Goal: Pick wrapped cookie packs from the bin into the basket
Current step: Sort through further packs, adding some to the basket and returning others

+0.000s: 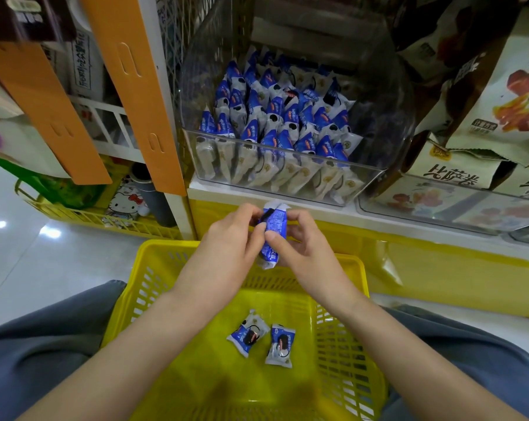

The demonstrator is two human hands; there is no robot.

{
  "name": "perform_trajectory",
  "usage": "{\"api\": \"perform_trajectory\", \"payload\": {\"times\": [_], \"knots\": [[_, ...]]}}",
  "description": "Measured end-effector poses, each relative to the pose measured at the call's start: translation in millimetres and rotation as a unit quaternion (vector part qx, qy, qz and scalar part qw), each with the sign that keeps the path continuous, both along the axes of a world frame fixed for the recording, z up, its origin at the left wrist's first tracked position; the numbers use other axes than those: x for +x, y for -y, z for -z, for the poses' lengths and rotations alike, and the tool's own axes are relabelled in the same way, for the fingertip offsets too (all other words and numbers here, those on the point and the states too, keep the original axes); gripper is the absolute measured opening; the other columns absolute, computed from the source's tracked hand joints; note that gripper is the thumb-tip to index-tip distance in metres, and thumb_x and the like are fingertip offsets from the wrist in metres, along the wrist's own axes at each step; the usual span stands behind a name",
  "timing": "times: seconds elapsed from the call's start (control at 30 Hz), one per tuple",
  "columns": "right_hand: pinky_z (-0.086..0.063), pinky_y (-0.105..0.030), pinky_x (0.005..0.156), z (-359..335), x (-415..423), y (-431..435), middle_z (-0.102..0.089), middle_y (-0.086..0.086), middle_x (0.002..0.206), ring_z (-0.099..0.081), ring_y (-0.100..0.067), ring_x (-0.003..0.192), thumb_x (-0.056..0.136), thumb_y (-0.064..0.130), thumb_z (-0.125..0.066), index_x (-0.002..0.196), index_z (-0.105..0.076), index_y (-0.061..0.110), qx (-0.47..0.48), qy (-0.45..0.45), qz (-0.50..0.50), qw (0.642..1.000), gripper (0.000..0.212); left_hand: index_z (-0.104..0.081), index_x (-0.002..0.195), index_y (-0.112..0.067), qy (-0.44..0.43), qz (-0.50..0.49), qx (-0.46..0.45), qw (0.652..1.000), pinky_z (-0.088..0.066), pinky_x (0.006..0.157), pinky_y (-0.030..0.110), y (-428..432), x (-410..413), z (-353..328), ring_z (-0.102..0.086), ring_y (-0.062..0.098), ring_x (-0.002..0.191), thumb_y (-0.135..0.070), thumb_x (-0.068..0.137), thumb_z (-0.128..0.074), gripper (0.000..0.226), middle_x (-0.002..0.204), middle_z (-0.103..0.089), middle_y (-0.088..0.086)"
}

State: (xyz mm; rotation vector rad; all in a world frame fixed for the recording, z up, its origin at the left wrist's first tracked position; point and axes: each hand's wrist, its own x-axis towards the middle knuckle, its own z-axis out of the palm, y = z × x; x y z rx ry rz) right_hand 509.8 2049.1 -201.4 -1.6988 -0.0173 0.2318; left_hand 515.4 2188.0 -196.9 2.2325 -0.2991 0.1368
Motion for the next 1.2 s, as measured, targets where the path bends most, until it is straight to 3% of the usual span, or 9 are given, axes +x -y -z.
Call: {"api": "perform_trajectory", "payload": {"times": [0.23, 0.4, 0.5, 0.6, 0.67, 0.77, 0.93, 1.1, 1.2], "knots": [[-0.054, -0.033, 0.08, 4.1, -1.2, -3.6, -0.063, 0.003, 0.106, -0.065, -0.017, 0.093, 0.088, 0.022, -0.06, 0.103, -0.045, 0.033, -0.046, 0.016, -0.001, 0.999, 0.024, -0.057, 0.1, -0.01, -0.012, -0.02, 0.002, 1.0, -0.042, 0.062, 0.025, -0.8, 7.5, 1.8, -0.056, 0.015, 0.072, -0.012, 0.094, -0.045, 0.013, 0.083, -0.063, 0.003], [-0.052, -0.021, 0.069, 6.1, 0.5, -1.7, -0.063, -0.007, 0.111, -0.065, -0.014, 0.09, 0.092, 0.022, -0.054, 0.119, -0.043, 0.017, -0.044, -0.006, 0.032, 0.999, 0.029, -0.059, 0.109, -0.018, -0.049, -0.008, -0.017, 0.999, -0.05, 0.078, 0.024, 1.0, 6.2, 6.6, -0.061, 0.006, 0.091, -0.019, 0.091, -0.052, 0.019, 0.098, -0.066, -0.007], [-0.052, -0.017, 0.064, 6.3, -1.1, -2.9, -0.061, -0.008, 0.109, -0.063, -0.012, 0.087, 0.093, 0.019, -0.051, 0.113, -0.043, 0.019, -0.026, -0.014, 0.028, 0.999, 0.022, -0.059, 0.107, -0.019, -0.076, -0.003, -0.023, 0.997, -0.047, 0.073, 0.014, 0.7, 8.5, 10.9, -0.061, 0.001, 0.085, -0.011, 0.088, -0.053, 0.021, 0.096, -0.066, -0.008], [-0.052, -0.018, 0.075, 1.6, 2.0, -0.9, -0.06, -0.005, 0.115, -0.061, -0.012, 0.096, 0.097, 0.018, -0.041, 0.111, -0.047, 0.023, 0.011, -0.001, -0.003, 1.0, 0.016, -0.053, 0.09, -0.027, -0.164, -0.03, -0.162, 0.973, -0.052, 0.068, 0.019, 1.8, 13.6, 7.6, -0.064, 0.002, 0.073, 0.0, 0.09, -0.046, 0.027, 0.087, -0.068, -0.003], [-0.048, -0.022, 0.089, -2.4, 4.3, 1.8, -0.057, -0.003, 0.122, -0.057, -0.013, 0.11, 0.098, 0.014, -0.038, 0.114, -0.049, 0.025, 0.011, 0.021, -0.028, 0.999, 0.023, -0.054, 0.086, -0.025, -0.243, -0.056, -0.295, 0.922, -0.054, 0.061, 0.022, 3.0, 17.4, 2.0, -0.066, 0.006, 0.067, 0.006, 0.09, -0.037, 0.035, 0.084, -0.068, 0.001], [-0.044, -0.025, 0.097, -3.8, 4.1, 4.7, -0.055, 0.002, 0.126, -0.052, -0.011, 0.116, 0.091, 0.007, -0.054, 0.124, -0.045, 0.026, -0.038, 0.042, -0.025, 0.998, 0.04, -0.057, 0.086, -0.018, -0.304, -0.034, -0.399, 0.865, -0.052, 0.062, 0.023, 4.5, 18.0, -4.9, -0.065, 0.006, 0.067, 0.005, 0.088, -0.036, 0.031, 0.079, -0.066, 0.001], [-0.045, -0.016, 0.081, -3.0, 4.1, 2.4, -0.052, 0.017, 0.11, -0.054, -0.005, 0.098, 0.074, 0.019, -0.075, 0.127, -0.035, 0.029, -0.106, 0.025, 0.027, 0.994, 0.067, -0.056, 0.095, -0.026, -0.264, -0.031, -0.323, 0.908, -0.05, 0.073, 0.019, 10.0, 6.7, -2.5, -0.064, 0.008, 0.084, -0.019, 0.093, -0.05, 0.009, 0.093, -0.067, 0.0], [-0.049, -0.025, 0.088, -7.8, 8.9, -0.4, -0.064, 0.005, 0.105, -0.06, -0.01, 0.096, 0.08, 0.013, -0.07, 0.113, -0.054, 0.021, -0.094, 0.027, 0.008, 0.995, 0.038, -0.063, 0.095, -0.016, -0.227, -0.058, -0.339, 0.911, -0.053, 0.072, 0.028, 5.8, 7.3, -13.0, -0.066, 0.012, 0.077, -0.025, 0.097, -0.041, 0.023, 0.087, -0.071, 0.008], [-0.052, -0.019, 0.078, -16.5, 10.2, -1.2, -0.067, 0.012, 0.089, -0.063, -0.002, 0.079, 0.076, 0.009, -0.073, 0.096, -0.06, 0.03, -0.058, 0.044, 0.007, 0.997, 0.031, -0.065, 0.089, -0.011, -0.219, -0.075, -0.344, 0.91, -0.054, 0.068, 0.03, 2.2, 7.1, -19.9, -0.068, 0.014, 0.073, -0.036, 0.095, -0.041, 0.035, 0.081, -0.073, 0.009]]}}
